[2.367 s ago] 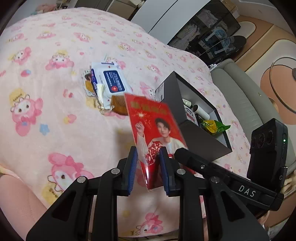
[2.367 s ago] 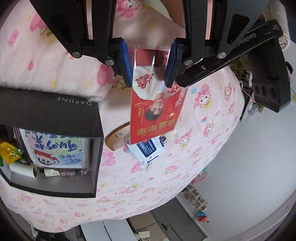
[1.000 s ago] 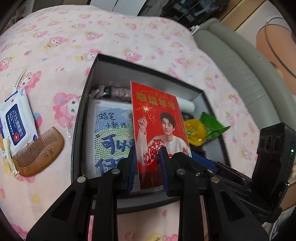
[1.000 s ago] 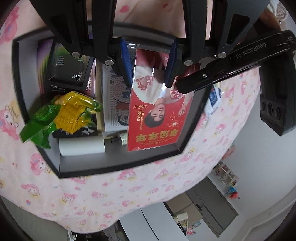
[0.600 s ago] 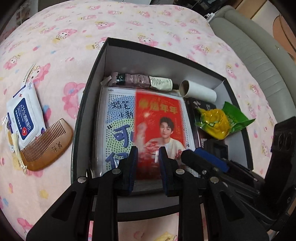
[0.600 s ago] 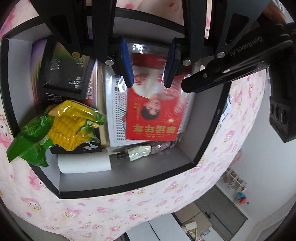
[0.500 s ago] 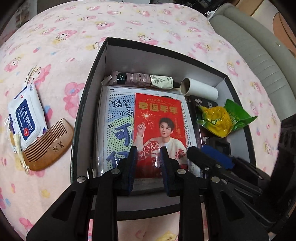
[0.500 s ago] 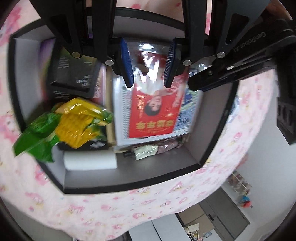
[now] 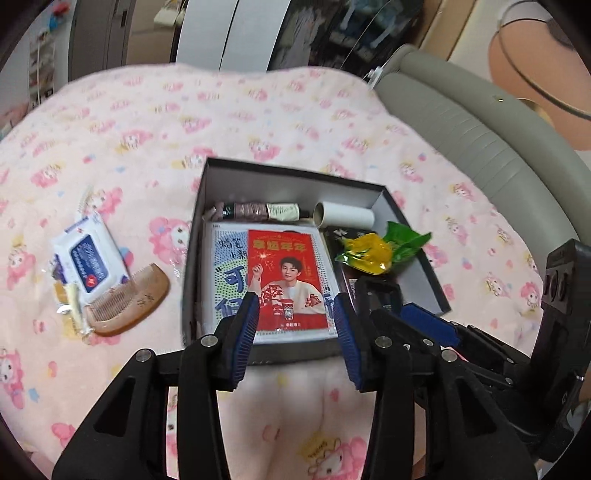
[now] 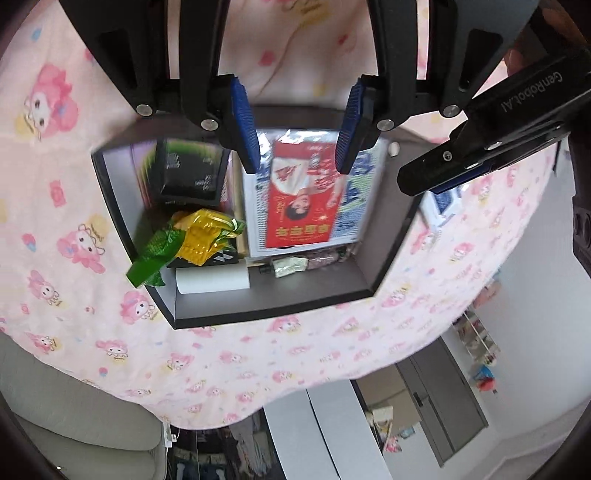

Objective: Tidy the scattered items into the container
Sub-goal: 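Withdraw both grippers from the box toward the wooden comb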

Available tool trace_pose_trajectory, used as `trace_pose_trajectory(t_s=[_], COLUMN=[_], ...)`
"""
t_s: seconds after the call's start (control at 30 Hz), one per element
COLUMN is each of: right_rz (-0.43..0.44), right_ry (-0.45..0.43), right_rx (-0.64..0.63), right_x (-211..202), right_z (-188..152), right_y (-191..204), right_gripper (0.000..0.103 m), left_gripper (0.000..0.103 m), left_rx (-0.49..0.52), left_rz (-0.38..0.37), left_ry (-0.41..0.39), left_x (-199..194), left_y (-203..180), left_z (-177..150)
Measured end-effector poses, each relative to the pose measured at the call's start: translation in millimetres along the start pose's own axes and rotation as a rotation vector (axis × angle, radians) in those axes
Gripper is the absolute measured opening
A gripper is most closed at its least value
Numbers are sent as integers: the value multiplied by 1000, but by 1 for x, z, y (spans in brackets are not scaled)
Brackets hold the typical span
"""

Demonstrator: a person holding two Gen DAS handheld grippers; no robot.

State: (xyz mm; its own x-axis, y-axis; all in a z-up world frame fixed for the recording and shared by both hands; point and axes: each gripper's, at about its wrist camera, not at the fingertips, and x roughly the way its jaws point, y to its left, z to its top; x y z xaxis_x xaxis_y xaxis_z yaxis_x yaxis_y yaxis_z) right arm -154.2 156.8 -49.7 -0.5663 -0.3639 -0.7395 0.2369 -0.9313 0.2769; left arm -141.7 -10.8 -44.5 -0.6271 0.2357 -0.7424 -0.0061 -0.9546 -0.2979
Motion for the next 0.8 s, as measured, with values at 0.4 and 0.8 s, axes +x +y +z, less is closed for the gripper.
trace_pose_trajectory(t_s=[0.4,0.8], right_rz=[49,90], right_ry=[-111,-91], right_rx=[-87,-168], right_x=[-48,-60], right_z=[-28,-50], right_y=[57,97], right_gripper=[40,41], left_gripper=[44,44], left_rx=[14,10], left_rz=[-8,45], left_ry=[-109,-150], left_x=[-81,-117], left_y=[13,33], left_z=[-36,-64])
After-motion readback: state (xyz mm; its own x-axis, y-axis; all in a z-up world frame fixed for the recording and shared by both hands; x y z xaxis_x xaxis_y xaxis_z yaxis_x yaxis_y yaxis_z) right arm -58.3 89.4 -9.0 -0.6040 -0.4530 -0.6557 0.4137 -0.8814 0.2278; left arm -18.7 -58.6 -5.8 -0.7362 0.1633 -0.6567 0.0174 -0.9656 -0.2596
